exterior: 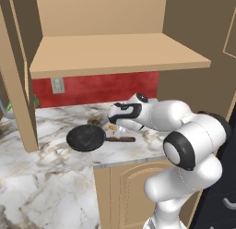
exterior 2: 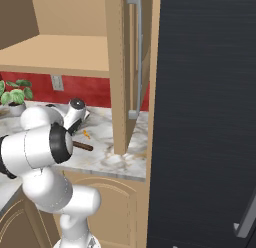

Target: Retrieve the pan from the cabinet, then place the raw meat into the pan to avoid contamination.

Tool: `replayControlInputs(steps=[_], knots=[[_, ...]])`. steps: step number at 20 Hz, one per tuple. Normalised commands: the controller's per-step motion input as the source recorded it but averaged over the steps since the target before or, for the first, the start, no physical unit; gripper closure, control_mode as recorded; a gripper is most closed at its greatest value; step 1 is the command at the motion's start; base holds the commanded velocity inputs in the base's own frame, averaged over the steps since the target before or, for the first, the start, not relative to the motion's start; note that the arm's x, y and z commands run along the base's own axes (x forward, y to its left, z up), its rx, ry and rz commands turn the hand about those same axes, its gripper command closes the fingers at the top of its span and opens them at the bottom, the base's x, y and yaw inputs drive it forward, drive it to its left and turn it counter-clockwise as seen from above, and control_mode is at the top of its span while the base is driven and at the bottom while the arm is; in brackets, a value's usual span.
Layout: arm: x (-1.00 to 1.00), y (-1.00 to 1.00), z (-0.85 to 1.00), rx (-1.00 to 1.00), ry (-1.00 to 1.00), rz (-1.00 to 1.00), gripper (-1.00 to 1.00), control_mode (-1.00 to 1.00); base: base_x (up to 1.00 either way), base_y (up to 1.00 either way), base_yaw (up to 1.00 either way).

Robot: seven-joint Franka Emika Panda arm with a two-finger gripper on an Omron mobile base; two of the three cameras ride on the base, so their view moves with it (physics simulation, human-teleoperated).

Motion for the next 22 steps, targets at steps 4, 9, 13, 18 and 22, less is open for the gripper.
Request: replayControlInputs(steps=[4,9,13,18,22], knots=[[0.0,-0.12,0.06,-0.01,0.06,-0.17,-1.0,-1.0,0.0,0.0,0.0],[0.12,-0.09,-0.01,0.0,0.05,-0.13,-1.0,-1.0,0.0,0.0,0.0],[0.23,-0.06,-0.01,0.0,0.06,-0.12,-1.0,-1.0,0.0,0.0,0.0],[0.28,-0.12,-0.11,-0.07,0.03,-0.15,-1.0,-1.0,0.0,0.0,0.0],[0.23,-0.13,-0.18,-0.1,0.03,-0.18,-1.0,-1.0,0.0,0.0,0.0]])
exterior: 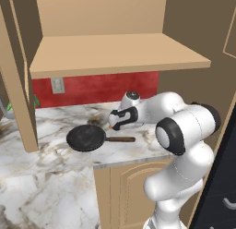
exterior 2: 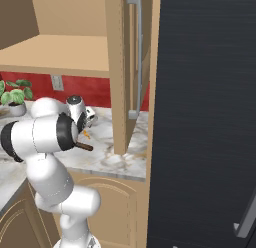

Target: Retrieve the pan from the cabinet, then place the raw meat into the pan to avoid contamination.

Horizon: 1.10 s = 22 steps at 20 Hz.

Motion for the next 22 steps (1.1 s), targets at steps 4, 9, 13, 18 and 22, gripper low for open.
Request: replayControlInputs(steps=[4,9,13,18,22], knots=[[0.23,0.01,-0.12,-0.05,0.01,-0.15,-1.0,-1.0,0.0,0.0,0.0],[0.19,0.12,-0.04,0.0,-0.01,-0.09,-1.0,-1.0,0.0,0.0,0.0],[0.17,0.02,-0.07,0.0,-0.05,-0.05,-1.0,-1.0,0.0,0.0,0.0],[0.17,0.0,-0.27,0.02,-0.05,-0.01,-1.0,-1.0,0.0,0.0,0.0],[0.2,0.0,-0.32,0.03,0.0,0.0,-1.0,-1.0,0.0,0.0,0.0]])
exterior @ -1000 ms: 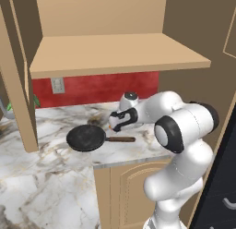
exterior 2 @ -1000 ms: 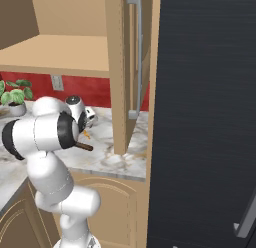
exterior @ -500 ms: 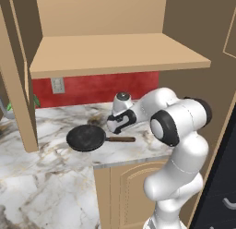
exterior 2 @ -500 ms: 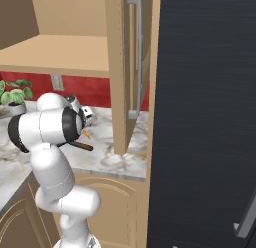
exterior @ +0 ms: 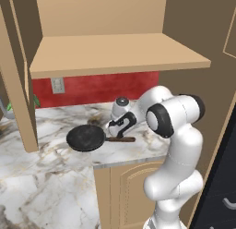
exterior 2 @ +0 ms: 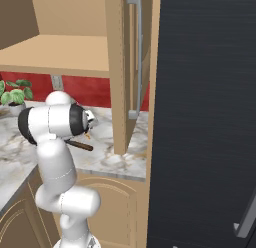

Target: Retrieve the pan from the cabinet, then place the raw meat into the pan to avoid contamination.

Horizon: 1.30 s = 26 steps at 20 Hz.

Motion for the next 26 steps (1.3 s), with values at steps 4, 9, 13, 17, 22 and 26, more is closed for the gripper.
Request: replayControlInputs(steps=[4,9,13,17,22,26], knots=[[0.25,0.0,-0.19,0.04,0.0,0.0,-1.0,-1.0,0.0,0.0,0.0],[0.3,0.0,-0.08,0.04,0.0,0.0,-1.0,-1.0,0.0,0.0,0.0],[0.24,0.0,-0.06,0.01,0.0,-0.03,-1.0,-1.0,0.0,0.0,0.0],[0.14,0.01,-0.19,0.0,0.0,-0.05,-1.0,-1.0,0.0,0.0,0.0],[0.05,0.1,-0.23,0.0,0.02,-0.05,-1.0,-1.0,0.0,0.0,0.0],[0.0,0.17,-0.23,0.0,0.03,-0.06,-1.0,-1.0,0.0,0.0,0.0]])
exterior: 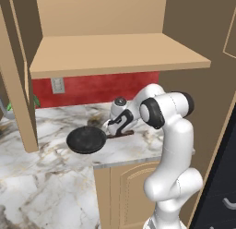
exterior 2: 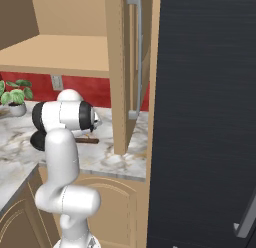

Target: Retrieve the pan from the cabinet, then place the raw meat into the pan to avoid contamination.

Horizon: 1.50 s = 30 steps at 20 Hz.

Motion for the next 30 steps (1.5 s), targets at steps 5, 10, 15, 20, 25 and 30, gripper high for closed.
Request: replayControlInputs(steps=[5,10,15,20,25,30], knots=[[-0.02,0.15,-0.19,0.0,0.05,-0.05,-1.0,-1.0,0.0,0.0,0.0],[-0.21,0.02,-0.2,0.01,0.03,-0.04,-1.0,-1.0,0.0,0.0,0.0],[-0.27,0.0,-0.18,0.02,0.01,-0.03,-1.0,-1.0,0.0,0.0,0.0],[-0.29,0.0,-0.19,0.02,0.0,-0.03,-1.0,-1.0,0.0,0.0,0.0],[-0.04,0.0,-0.2,0.01,0.0,-0.01,-1.0,-1.0,0.0,0.0,0.0],[0.13,-0.01,-0.26,0.0,0.0,0.0,-1.0,-1.0,0.0,0.0,0.0]])
